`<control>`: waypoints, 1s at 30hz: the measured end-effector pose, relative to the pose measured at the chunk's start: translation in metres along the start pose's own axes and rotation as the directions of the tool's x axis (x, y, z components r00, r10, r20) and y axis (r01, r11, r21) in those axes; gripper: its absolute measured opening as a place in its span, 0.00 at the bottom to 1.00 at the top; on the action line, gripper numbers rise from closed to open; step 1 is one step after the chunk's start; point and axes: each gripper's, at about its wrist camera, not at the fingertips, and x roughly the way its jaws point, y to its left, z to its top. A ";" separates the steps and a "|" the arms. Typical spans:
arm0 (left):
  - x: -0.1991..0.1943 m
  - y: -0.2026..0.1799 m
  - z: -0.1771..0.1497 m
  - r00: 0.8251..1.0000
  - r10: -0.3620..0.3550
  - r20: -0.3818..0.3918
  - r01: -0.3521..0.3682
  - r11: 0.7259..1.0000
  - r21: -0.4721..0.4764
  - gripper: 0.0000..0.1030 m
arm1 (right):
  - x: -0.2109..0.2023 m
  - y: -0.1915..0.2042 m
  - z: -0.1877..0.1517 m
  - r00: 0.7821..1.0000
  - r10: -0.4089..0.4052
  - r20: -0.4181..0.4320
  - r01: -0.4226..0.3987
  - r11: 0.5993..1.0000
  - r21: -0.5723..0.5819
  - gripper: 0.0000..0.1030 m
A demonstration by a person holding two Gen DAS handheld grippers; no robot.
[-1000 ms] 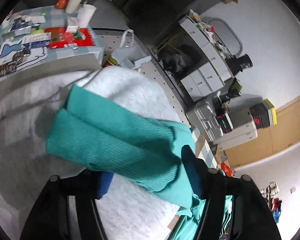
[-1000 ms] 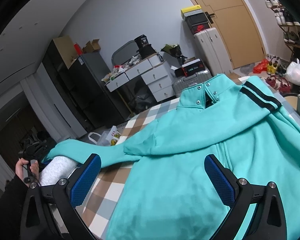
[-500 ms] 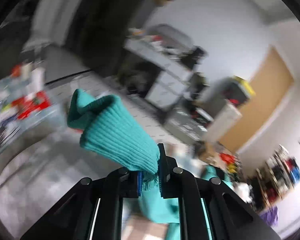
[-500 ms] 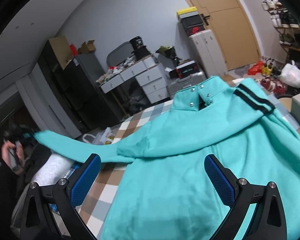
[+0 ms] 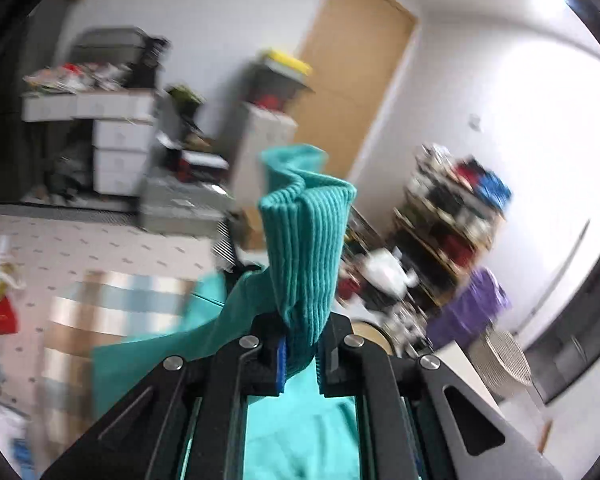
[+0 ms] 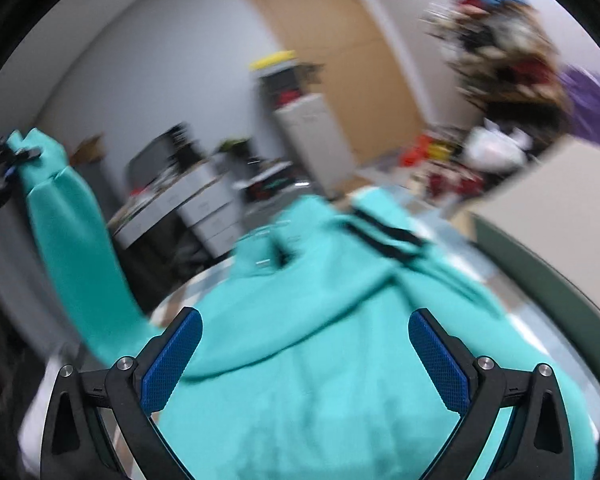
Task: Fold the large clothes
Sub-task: 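Lay the held sleeve across the sweatshirt body and open the left gripper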
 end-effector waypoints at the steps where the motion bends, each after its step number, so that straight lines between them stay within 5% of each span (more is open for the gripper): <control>1: 0.019 -0.006 -0.005 0.999 -0.017 -0.029 0.017 1.000 -0.005 0.05 | 0.000 -0.016 0.004 1.000 -0.030 0.001 0.030 0.998 0.056 1.00; 7: 0.133 -0.052 -0.050 0.983 -0.082 -0.167 0.082 0.997 -0.006 0.05 | -0.032 -0.063 0.024 0.982 -0.131 0.135 0.110 0.982 0.155 1.00; 12: 0.214 -0.060 -0.093 0.954 -0.117 -0.276 0.107 0.993 -0.052 0.05 | -0.046 -0.098 0.031 0.972 -0.160 0.169 0.110 0.956 0.271 1.00; 15: 0.241 -0.058 -0.112 0.922 -0.159 -0.352 0.128 0.986 -0.108 0.06 | -0.050 -0.108 0.036 0.968 -0.171 0.184 0.111 0.947 0.301 1.00; 17: 0.247 -0.059 -0.125 0.881 -0.190 -0.433 0.124 0.977 -0.176 0.15 | -0.049 -0.107 0.039 0.964 -0.189 0.188 0.130 0.949 0.288 1.00; 20: 0.243 -0.056 -0.141 0.784 -0.338 -0.520 0.199 0.931 -0.305 0.57 | -0.044 -0.102 0.035 0.969 -0.183 0.165 0.134 0.953 0.271 1.00; 21: 0.237 -0.060 -0.138 0.769 -0.360 -0.528 0.226 0.926 -0.302 0.68 | -0.040 -0.101 0.034 0.972 -0.179 0.152 0.134 0.955 0.266 1.00; 23: 0.212 -0.069 -0.135 0.729 -0.407 -0.551 0.326 0.914 -0.243 0.70 | -0.035 -0.098 0.030 0.979 -0.165 0.124 0.128 0.957 0.259 1.00; 24: 0.201 -0.070 -0.132 0.723 -0.412 -0.554 0.347 0.911 -0.224 0.70 | -0.033 -0.097 0.029 0.981 -0.158 0.112 0.126 0.960 0.248 1.00; 28: 0.141 -0.030 -0.118 0.788 -0.354 -0.504 0.313 0.935 -0.168 0.72 | -0.028 -0.088 0.026 0.981 -0.173 0.092 0.152 0.968 0.202 1.00; 30: 0.120 0.015 -0.117 0.848 -0.242 -0.471 0.200 0.970 -0.137 0.72 | -0.027 -0.088 0.024 0.981 -0.175 0.082 0.155 0.966 0.209 1.00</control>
